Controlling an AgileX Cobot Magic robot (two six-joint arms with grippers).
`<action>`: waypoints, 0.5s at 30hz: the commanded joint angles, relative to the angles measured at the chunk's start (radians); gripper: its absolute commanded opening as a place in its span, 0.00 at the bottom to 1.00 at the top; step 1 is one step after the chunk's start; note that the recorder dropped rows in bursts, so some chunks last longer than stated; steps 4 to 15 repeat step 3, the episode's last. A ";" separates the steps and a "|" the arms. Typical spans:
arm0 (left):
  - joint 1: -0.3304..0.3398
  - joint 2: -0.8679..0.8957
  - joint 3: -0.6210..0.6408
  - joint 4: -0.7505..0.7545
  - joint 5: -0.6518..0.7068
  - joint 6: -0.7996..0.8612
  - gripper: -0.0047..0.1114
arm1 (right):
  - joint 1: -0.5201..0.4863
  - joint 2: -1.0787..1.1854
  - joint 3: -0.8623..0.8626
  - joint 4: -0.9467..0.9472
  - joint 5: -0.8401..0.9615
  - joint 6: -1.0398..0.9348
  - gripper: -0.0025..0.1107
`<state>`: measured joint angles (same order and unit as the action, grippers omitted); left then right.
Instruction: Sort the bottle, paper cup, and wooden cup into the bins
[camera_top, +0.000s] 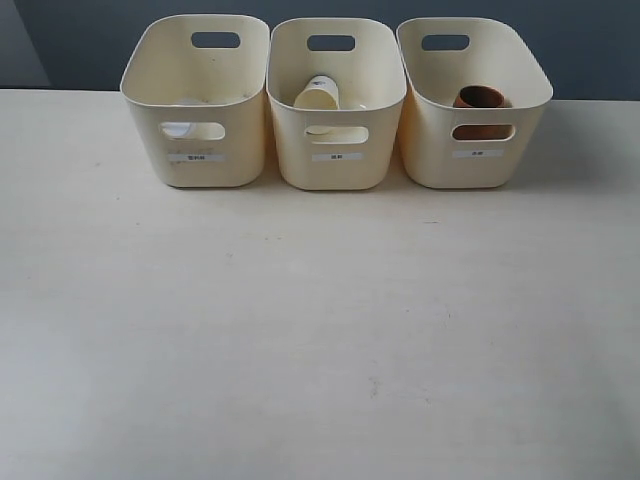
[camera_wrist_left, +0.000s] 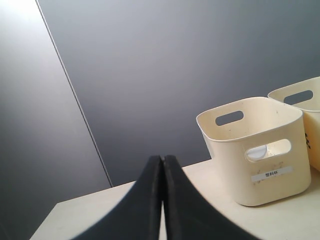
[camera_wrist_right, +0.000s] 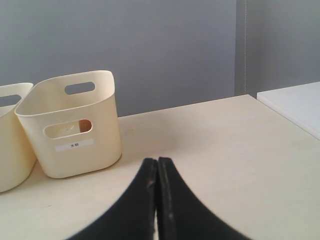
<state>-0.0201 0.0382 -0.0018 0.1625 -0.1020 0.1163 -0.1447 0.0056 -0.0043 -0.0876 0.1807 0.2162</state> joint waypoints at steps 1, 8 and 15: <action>-0.001 -0.002 0.002 0.000 -0.005 -0.002 0.04 | -0.006 -0.006 0.004 -0.008 -0.003 -0.005 0.02; -0.001 -0.002 0.002 0.000 -0.005 -0.002 0.04 | -0.006 -0.006 0.004 -0.008 -0.003 -0.005 0.02; -0.001 -0.002 0.002 0.000 -0.005 -0.002 0.04 | -0.006 -0.006 0.004 -0.008 -0.003 -0.005 0.02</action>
